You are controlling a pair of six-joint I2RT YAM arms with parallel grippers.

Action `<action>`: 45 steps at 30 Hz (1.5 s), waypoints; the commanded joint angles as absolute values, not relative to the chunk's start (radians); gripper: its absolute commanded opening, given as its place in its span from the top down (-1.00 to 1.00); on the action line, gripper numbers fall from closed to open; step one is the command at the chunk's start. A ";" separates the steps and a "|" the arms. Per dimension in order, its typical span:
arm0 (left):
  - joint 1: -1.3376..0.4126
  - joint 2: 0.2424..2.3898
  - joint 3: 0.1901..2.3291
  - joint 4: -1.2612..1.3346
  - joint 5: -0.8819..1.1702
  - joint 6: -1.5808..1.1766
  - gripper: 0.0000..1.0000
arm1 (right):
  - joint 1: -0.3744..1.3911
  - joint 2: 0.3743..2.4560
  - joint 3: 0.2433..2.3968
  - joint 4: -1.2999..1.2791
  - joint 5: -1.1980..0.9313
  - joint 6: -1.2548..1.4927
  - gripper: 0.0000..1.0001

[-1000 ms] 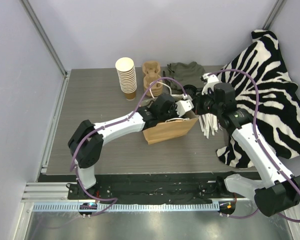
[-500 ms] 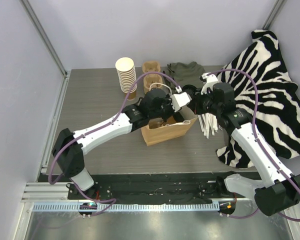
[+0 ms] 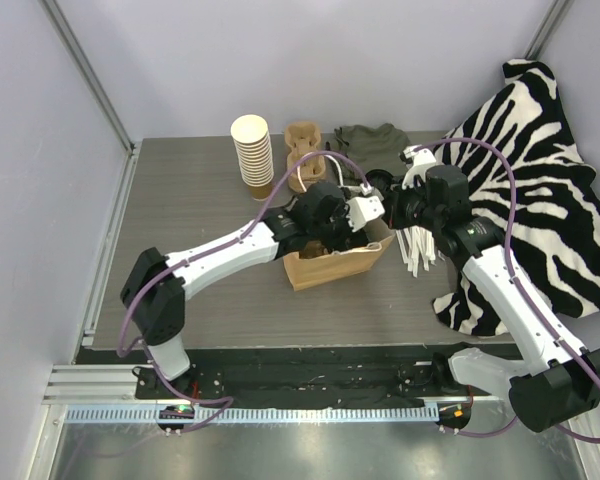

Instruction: Pack the takeout coffee

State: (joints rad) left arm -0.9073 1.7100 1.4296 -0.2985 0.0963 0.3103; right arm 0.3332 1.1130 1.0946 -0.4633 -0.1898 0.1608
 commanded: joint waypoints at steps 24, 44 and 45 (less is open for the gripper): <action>-0.881 1.867 1.450 -0.325 0.147 0.380 0.05 | 0.336 1.121 1.101 -0.405 -0.193 0.135 0.98; -0.871 1.615 1.491 -0.245 0.195 0.313 0.64 | 0.337 1.109 1.092 -0.385 -0.143 0.121 0.98; -0.873 1.615 1.493 -0.256 0.199 0.317 0.62 | 0.337 1.108 1.092 -0.384 -0.144 0.123 0.98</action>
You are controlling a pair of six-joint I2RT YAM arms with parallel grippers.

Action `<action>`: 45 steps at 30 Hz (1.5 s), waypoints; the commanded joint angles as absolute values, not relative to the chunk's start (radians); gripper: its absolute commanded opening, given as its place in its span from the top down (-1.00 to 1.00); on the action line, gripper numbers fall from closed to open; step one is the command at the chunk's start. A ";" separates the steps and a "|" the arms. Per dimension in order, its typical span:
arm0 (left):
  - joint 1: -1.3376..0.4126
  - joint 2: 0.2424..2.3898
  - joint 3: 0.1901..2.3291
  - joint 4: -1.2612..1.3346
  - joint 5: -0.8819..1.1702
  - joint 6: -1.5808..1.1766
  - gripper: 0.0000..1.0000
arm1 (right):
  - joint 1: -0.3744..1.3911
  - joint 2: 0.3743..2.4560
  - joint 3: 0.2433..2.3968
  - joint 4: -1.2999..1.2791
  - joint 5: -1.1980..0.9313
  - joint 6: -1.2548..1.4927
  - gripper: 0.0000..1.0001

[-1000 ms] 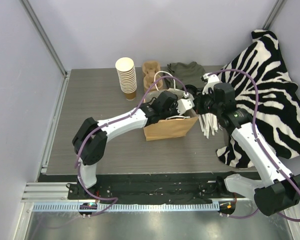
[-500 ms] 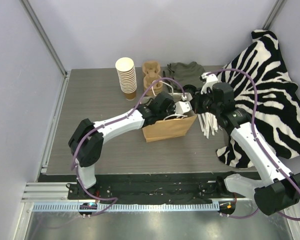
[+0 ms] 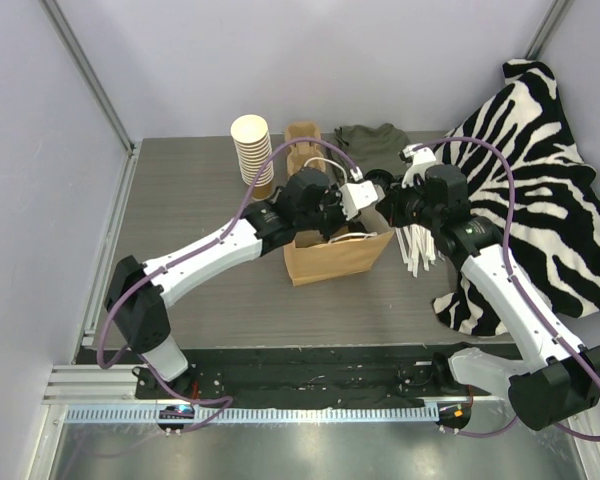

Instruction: Pack the takeout coffee

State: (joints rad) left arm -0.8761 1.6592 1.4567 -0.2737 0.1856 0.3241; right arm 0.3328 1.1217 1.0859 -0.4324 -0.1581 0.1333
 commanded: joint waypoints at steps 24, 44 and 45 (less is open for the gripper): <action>-0.888 1.488 1.095 -0.008 0.112 0.476 -0.72 | 0.353 0.775 0.804 -0.133 -0.400 -0.103 0.98; -0.911 1.700 1.176 0.089 0.155 0.466 -0.77 | 0.370 0.839 0.851 -0.173 -0.371 -0.028 0.98; -0.911 1.718 1.186 0.078 0.149 0.466 -0.78 | 0.370 0.841 0.854 -0.179 -0.373 -0.026 0.98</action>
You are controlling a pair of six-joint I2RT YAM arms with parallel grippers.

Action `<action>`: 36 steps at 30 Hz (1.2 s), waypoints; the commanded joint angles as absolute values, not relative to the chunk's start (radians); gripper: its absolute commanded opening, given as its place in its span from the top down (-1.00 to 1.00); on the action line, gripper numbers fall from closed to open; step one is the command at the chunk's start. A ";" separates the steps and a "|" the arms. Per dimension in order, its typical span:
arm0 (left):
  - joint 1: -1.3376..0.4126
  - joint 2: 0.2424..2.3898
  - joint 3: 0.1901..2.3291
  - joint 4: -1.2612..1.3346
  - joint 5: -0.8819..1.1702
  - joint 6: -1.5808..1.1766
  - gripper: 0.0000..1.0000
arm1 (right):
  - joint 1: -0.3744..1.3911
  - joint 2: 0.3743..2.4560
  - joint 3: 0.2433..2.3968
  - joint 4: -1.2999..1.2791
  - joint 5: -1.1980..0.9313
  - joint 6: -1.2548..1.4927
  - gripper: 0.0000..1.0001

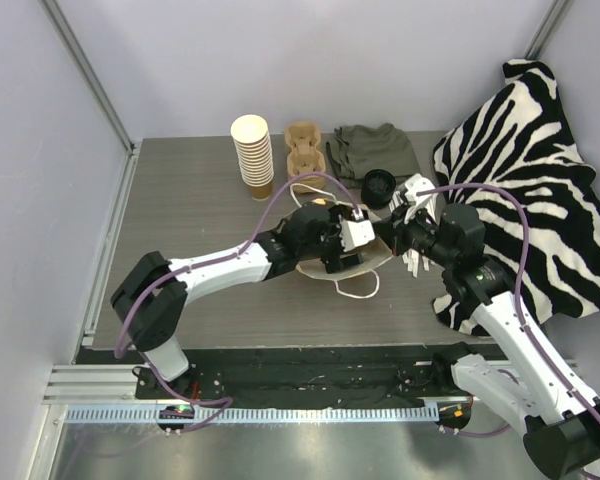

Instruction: Pack the takeout coffee

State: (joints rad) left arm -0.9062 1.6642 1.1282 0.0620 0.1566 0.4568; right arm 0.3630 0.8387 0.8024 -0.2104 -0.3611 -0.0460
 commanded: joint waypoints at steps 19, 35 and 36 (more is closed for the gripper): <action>-0.902 1.884 1.242 0.192 0.133 0.509 -0.79 | 0.370 0.985 0.977 -0.337 -0.377 0.057 0.99; -0.893 1.850 1.241 0.144 0.117 0.540 -0.05 | 0.370 1.003 0.991 -0.350 -0.348 0.061 0.99; -0.893 1.829 1.232 0.153 0.121 0.538 -0.03 | 0.370 1.006 0.991 -0.348 -0.332 0.061 0.98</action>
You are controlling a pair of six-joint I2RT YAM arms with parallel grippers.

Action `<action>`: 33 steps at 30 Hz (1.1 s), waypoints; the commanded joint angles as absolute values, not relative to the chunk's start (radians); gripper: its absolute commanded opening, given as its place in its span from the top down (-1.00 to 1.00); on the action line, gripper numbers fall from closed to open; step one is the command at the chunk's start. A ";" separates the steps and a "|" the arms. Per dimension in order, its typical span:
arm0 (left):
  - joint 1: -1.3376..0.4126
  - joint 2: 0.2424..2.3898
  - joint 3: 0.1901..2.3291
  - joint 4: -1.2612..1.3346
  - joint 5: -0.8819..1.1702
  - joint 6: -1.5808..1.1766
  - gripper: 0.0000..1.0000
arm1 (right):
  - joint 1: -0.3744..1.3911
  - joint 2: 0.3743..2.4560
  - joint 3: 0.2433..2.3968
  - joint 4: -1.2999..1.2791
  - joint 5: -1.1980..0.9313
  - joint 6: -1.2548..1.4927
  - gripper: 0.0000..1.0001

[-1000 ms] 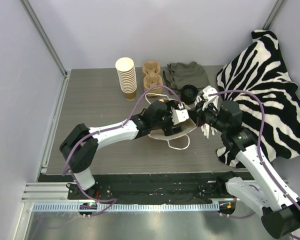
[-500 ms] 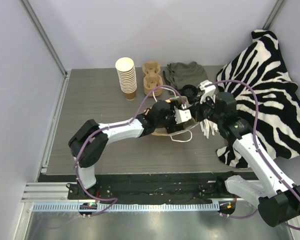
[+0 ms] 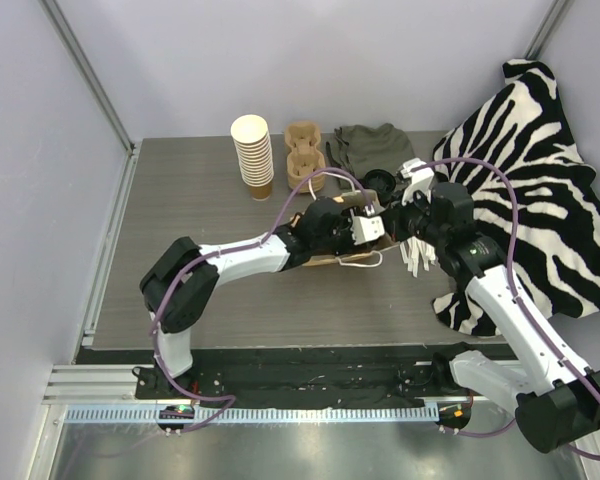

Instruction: Pack the takeout coffee

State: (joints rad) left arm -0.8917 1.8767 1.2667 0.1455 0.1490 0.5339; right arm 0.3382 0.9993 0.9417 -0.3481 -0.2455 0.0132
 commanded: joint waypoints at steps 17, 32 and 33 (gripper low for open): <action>-0.893 1.833 1.315 -0.078 0.117 0.535 -0.85 | 0.370 1.026 0.991 -0.337 -0.324 0.061 0.98; -0.801 2.068 1.437 -0.124 0.307 0.566 -0.76 | 0.367 1.103 1.043 -0.402 -0.330 0.048 0.99; -0.798 2.077 1.454 -0.132 0.307 0.574 -0.72 | 0.368 1.104 1.045 -0.403 -0.331 0.049 0.98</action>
